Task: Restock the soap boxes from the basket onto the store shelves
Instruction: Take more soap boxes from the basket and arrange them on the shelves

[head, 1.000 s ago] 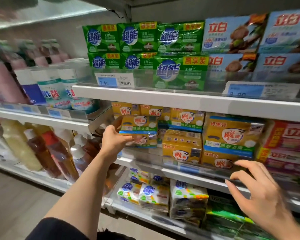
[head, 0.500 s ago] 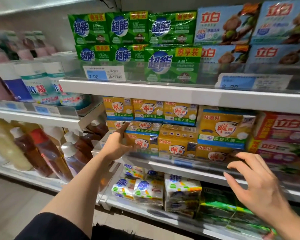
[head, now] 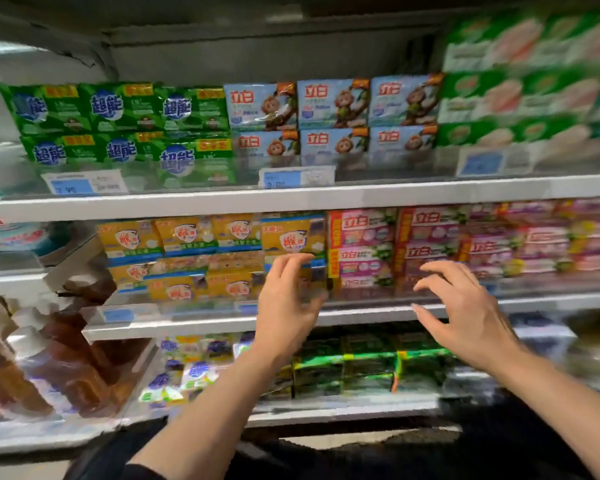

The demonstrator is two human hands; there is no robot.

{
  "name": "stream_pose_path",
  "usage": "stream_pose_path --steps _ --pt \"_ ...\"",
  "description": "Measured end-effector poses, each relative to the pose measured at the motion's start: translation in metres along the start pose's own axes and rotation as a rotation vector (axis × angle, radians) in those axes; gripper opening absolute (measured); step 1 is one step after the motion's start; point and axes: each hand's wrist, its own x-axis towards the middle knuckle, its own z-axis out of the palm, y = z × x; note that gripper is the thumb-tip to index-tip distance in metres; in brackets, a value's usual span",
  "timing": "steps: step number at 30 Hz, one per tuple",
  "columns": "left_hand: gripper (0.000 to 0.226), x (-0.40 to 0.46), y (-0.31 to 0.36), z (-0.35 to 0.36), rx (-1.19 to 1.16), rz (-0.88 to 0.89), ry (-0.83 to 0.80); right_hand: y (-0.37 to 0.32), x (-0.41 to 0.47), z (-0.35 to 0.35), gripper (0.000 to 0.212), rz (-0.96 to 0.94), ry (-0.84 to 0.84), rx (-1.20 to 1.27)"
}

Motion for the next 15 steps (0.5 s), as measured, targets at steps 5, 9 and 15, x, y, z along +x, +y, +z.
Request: stream_pose_path --steps 5,9,15 --pt "0.052 -0.011 0.107 0.081 -0.186 0.177 -0.19 0.067 -0.055 -0.095 0.023 0.1 0.053 -0.197" --pt "0.046 -0.026 0.197 0.137 -0.322 0.33 -0.328 0.108 -0.127 -0.184 0.026 0.277 -0.01 -0.335" --pt "0.049 -0.066 0.32 0.205 -0.52 0.545 -0.58 0.137 -0.267 -0.307 0.033 0.557 -0.095 -0.544"
